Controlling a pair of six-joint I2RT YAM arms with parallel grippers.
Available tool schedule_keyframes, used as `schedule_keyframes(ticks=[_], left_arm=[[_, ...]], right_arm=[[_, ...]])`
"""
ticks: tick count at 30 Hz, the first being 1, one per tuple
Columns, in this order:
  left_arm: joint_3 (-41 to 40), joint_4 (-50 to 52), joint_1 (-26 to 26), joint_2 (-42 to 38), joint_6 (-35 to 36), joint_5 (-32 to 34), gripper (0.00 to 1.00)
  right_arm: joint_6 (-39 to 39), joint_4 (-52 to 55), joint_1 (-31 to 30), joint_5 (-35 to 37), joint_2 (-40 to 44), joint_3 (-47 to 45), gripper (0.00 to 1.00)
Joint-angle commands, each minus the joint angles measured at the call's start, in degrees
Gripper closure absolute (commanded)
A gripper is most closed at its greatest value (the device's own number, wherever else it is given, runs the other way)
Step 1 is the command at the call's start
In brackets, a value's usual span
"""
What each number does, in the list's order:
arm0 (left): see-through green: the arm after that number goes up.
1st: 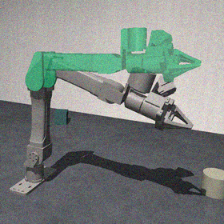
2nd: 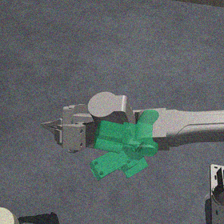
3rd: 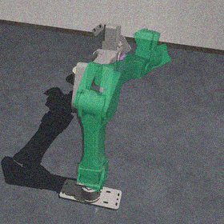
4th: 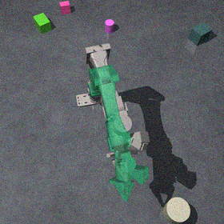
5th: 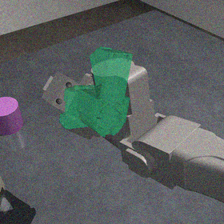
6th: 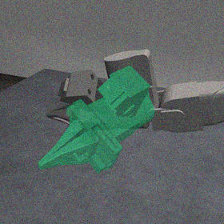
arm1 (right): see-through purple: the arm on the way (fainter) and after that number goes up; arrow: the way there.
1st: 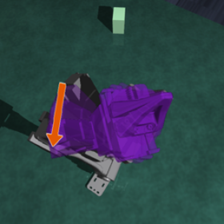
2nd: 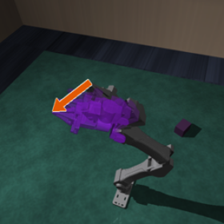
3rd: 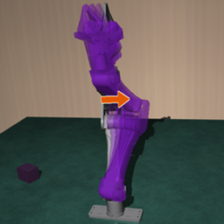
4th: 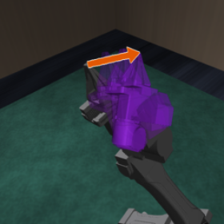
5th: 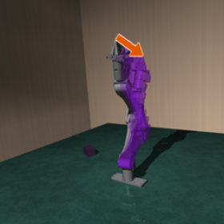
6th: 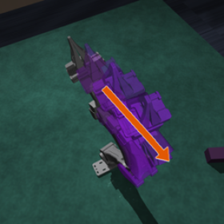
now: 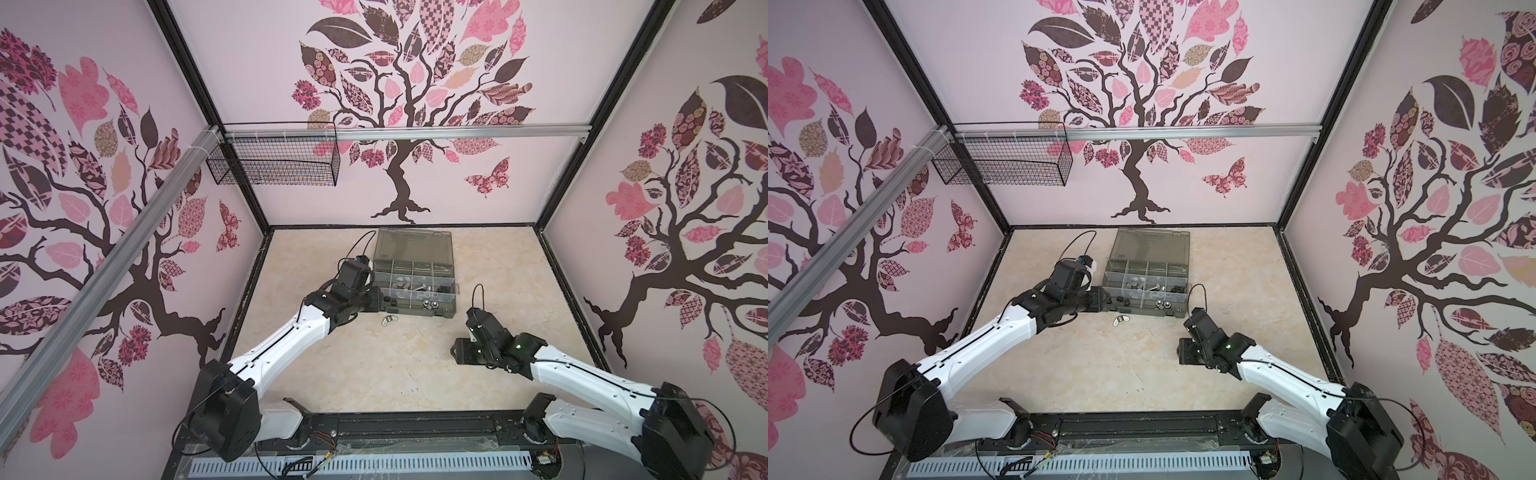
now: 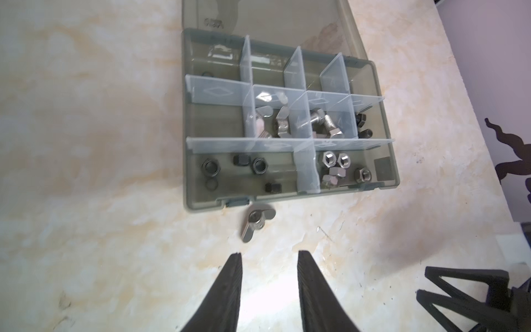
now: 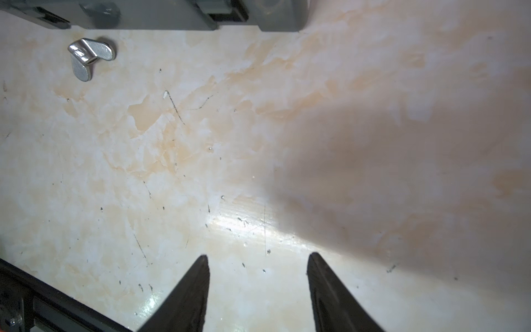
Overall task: Sort the screws and nuts into containers
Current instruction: Place the nut into the container, then move the nut to the center of the table.
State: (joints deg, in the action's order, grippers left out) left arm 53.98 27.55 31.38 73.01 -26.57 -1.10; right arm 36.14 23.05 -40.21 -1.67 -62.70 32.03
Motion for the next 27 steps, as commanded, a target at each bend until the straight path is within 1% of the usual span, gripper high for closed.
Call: schedule_keyframes(ticks=[1, 5, 9, 14, 17, 23, 27], left_arm=[[-6.32, 0.97, -0.31, -6.67, -4.25, 3.66, 0.64], [-12.37, 1.85, -0.31, -14.73, -6.5, 5.41, 0.63], [-15.78, 4.62, -0.35, -20.12, -7.69, 7.1, 0.63], [-18.53, 6.97, -0.3, -25.2, -10.61, 7.01, 0.62], [-20.33, 8.0, -0.39, -28.22, -11.83, 7.02, 0.62], [-22.54, 10.54, -0.27, -33.05, -13.49, 7.65, 0.62], [-23.21, 11.23, -0.32, -34.64, -14.2, 8.4, 0.62]], right_arm=[[-2.2, -3.61, -0.53, -2.49, -4.22, 4.58, 0.43], [-4.34, -4.92, -2.39, -2.81, -11.06, 9.97, 0.43], [-6.63, -4.5, -4.84, -2.73, -18.93, 16.69, 0.43], [-8.07, -4.66, -7.94, -2.18, -27.53, 23.92, 0.43], [-9.64, -3.96, -8.76, -1.38, -32.31, 29.05, 0.43], [-12.44, -3.49, -10.14, -0.19, -39.82, 36.97, 0.43], [-13.97, -4.68, -11.52, 0.22, -43.96, 41.41, 0.43]])
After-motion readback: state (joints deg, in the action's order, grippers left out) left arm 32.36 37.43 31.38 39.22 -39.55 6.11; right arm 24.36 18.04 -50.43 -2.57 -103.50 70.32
